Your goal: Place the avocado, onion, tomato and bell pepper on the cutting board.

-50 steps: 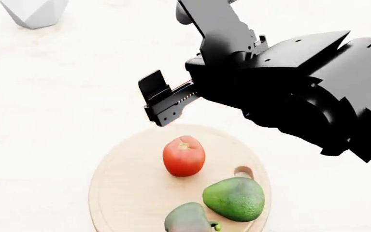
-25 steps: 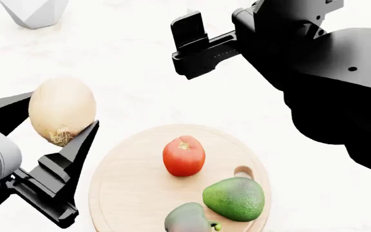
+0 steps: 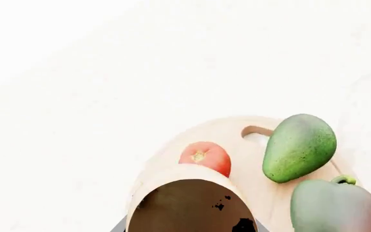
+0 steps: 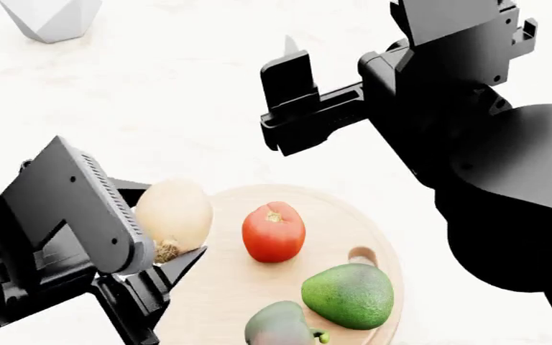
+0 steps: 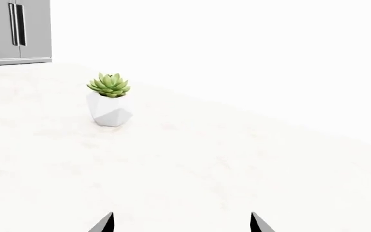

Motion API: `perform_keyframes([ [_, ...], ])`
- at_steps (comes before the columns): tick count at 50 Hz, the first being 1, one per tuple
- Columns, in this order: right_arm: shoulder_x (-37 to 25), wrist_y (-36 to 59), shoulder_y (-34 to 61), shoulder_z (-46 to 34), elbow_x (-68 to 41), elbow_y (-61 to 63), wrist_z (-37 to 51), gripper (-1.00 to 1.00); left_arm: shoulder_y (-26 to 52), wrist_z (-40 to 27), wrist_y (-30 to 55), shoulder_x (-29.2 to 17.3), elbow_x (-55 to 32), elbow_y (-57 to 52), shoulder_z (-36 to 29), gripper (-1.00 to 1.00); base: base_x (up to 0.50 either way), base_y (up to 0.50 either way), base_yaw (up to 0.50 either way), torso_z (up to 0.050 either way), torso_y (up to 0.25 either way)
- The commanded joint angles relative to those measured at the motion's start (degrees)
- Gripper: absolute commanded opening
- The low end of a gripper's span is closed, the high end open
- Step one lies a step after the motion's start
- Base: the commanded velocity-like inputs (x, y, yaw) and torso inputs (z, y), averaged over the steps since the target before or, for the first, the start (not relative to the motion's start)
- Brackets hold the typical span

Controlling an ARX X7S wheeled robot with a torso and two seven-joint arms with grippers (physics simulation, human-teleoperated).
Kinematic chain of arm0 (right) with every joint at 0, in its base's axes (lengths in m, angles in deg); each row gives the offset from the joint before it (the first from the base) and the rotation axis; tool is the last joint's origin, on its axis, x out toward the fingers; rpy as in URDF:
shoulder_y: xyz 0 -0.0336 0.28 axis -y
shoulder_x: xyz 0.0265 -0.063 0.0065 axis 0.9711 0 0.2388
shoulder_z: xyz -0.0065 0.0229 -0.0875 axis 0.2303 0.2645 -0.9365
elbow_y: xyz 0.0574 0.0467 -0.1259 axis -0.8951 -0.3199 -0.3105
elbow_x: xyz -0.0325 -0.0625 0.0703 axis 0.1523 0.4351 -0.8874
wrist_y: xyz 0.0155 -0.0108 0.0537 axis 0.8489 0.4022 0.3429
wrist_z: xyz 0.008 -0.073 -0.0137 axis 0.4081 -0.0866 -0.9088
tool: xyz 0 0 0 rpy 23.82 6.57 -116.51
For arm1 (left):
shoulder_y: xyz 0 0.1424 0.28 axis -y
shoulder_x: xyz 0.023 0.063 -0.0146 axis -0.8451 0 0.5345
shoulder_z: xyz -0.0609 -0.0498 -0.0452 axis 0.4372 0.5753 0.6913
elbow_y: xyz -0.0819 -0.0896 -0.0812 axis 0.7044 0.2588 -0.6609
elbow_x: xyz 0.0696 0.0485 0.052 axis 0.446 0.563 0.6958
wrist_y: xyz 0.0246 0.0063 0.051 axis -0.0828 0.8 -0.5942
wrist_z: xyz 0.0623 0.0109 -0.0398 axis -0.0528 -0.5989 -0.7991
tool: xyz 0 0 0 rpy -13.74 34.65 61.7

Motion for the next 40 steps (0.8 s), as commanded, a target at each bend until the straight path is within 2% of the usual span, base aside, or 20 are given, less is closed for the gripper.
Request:
perform_keyframes([
  [1,-1.6,-0.5,-1.0,0.3,-0.3,2.4,1.3,1.00,-1.4,4.3,-0.3,0.4,4.2,1.2,-6.5,-1.00,0.00,0.00,0.00,0.000,0.000],
  [14,-2.3,-0.4,-1.7,0.3,-0.8,3.3,1.9,1.00,-4.0,4.2,-0.8,-0.3,4.0,-0.1,-7.7,-1.00,0.00,0.00,0.00,0.000,0.000],
  [15,-2.3,-0.4,-1.7,0.3,-0.8,3.4,1.9,1.00,-4.0,4.2,-0.8,-0.4,4.3,-0.2,-7.8,1.00,0.00,0.00,0.00,0.000,0.000],
  [30,-2.3,-0.3,-1.9,0.6,-1.2,3.8,2.6,1.00,-4.1,4.8,-1.2,-1.6,4.3,-2.0,-8.2,1.00,0.00,0.00,0.00,0.000,0.000],
  [40,-2.1,-0.5,-2.2,0.7,-0.8,3.5,2.4,1.00,-0.6,3.7,-1.0,-2.4,1.3,-5.3,-4.7,1.00,0.00,0.00,0.00,0.000,0.000],
])
